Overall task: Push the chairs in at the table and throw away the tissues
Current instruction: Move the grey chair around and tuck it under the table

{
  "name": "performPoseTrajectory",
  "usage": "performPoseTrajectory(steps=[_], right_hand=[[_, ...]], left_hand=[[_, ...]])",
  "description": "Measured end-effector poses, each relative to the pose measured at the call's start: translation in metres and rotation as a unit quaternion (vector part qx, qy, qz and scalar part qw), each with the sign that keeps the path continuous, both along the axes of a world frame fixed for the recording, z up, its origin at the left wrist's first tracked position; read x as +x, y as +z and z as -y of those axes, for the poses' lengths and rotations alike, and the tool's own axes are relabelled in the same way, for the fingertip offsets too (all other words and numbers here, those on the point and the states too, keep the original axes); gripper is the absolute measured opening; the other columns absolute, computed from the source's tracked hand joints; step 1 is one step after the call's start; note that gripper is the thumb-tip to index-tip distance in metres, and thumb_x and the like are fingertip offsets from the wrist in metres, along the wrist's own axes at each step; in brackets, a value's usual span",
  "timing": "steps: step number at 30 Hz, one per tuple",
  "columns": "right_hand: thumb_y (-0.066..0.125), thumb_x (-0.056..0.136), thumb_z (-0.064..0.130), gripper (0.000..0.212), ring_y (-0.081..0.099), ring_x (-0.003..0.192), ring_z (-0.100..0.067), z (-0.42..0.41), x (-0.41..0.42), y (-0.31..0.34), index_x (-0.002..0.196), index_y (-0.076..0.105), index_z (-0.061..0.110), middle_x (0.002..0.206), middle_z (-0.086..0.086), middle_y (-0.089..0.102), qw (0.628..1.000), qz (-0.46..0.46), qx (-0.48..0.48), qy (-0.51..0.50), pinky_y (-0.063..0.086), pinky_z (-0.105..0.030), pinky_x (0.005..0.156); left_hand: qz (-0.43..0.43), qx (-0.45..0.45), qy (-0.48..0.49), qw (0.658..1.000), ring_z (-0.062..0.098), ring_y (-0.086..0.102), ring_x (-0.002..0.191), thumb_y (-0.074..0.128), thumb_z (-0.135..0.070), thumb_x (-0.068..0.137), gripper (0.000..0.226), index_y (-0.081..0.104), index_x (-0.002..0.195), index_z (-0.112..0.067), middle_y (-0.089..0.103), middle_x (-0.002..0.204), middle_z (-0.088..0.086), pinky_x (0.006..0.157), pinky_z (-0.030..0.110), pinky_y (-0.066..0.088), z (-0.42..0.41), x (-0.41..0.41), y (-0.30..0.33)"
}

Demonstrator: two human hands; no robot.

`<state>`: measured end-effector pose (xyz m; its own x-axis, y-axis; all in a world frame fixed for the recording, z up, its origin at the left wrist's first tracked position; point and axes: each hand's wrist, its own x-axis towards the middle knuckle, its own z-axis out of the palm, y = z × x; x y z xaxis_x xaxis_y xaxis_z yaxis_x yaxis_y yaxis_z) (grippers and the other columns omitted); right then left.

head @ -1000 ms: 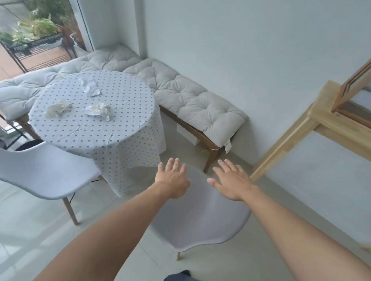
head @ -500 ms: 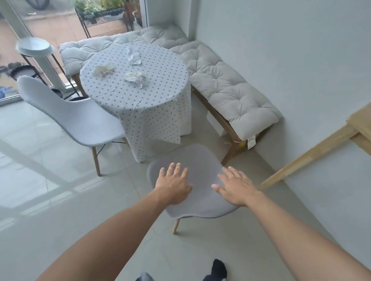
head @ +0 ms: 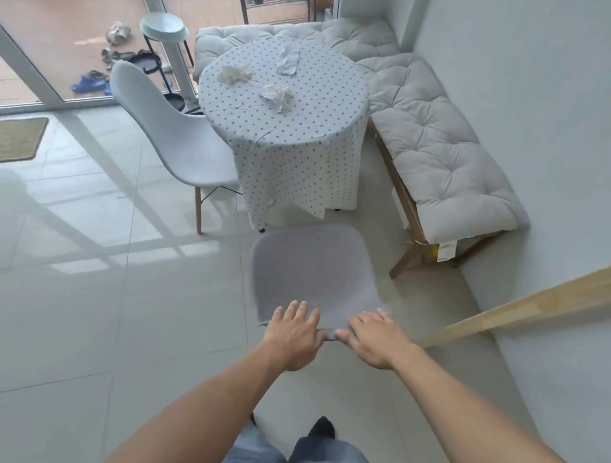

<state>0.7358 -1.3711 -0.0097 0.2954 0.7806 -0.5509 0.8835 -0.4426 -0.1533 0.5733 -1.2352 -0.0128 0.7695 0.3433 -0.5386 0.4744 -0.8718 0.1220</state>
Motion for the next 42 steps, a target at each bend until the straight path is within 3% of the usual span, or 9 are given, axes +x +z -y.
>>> performPoseTrajectory(steps=[3,6,12,35,39,42], right_hand=[[0.026,0.100,0.066,0.063,0.046,0.133,-0.027,0.005,0.011,-0.005,0.134,0.052,0.020,0.140,-0.006,0.058,0.998,-0.011,0.007,0.061,0.019,-0.046,0.119],[0.025,0.103,0.061,0.059,0.044,0.134,-0.027,0.009,0.022,-0.011,0.137,0.048,0.018,0.141,-0.006,0.056,0.994,-0.007,0.010,0.106,0.019,-0.044,0.120],[0.024,0.104,0.060,0.055,0.054,0.117,-0.029,0.008,0.030,-0.019,0.119,0.054,0.017,0.123,-0.006,0.063,0.988,0.032,0.075,0.134,0.035,-0.041,0.106],[0.026,0.104,0.058,0.054,0.055,0.113,-0.029,-0.135,0.149,-0.013,0.118,0.055,0.015,0.120,-0.006,0.065,0.987,0.060,0.102,0.110,0.036,-0.039,0.102],[0.028,0.104,0.059,0.056,0.054,0.117,-0.029,-0.162,0.174,-0.014,0.125,0.055,0.014,0.125,-0.007,0.063,0.989,0.046,0.098,0.101,0.035,-0.040,0.106],[0.028,0.104,0.058,0.053,0.055,0.115,-0.030,-0.183,0.196,-0.012,0.116,0.055,0.014,0.122,-0.008,0.064,0.989,0.042,0.094,0.103,0.035,-0.040,0.105]], left_hand=[[0.017,0.004,0.001,1.000,0.038,0.032,0.144,0.019,-0.049,0.106,0.057,0.031,0.149,-0.014,0.037,0.156,0.020,0.115,0.055,0.027,0.014,0.009,0.001],[0.033,0.000,-0.009,0.999,0.041,0.052,0.123,0.018,-0.051,0.105,0.054,0.039,0.140,-0.015,0.057,0.136,0.018,0.105,0.052,0.038,0.024,0.013,0.000],[0.088,0.060,-0.041,0.993,0.040,0.059,0.100,0.018,-0.050,0.106,0.049,0.046,0.125,-0.015,0.064,0.116,0.015,0.089,0.049,0.044,0.026,0.017,-0.009],[0.122,0.066,-0.019,0.990,0.039,0.060,0.101,0.026,-0.050,0.107,0.046,0.053,0.113,-0.013,0.065,0.112,0.013,0.088,0.047,0.043,-0.119,0.142,-0.011],[0.115,0.065,-0.002,0.991,0.038,0.060,0.102,0.026,-0.050,0.107,0.046,0.053,0.112,-0.013,0.066,0.113,0.013,0.090,0.048,0.043,-0.142,0.166,-0.011],[0.105,0.073,0.015,0.992,0.037,0.060,0.104,0.026,-0.049,0.108,0.046,0.054,0.112,-0.013,0.066,0.114,0.013,0.094,0.047,0.042,-0.158,0.188,-0.008]])
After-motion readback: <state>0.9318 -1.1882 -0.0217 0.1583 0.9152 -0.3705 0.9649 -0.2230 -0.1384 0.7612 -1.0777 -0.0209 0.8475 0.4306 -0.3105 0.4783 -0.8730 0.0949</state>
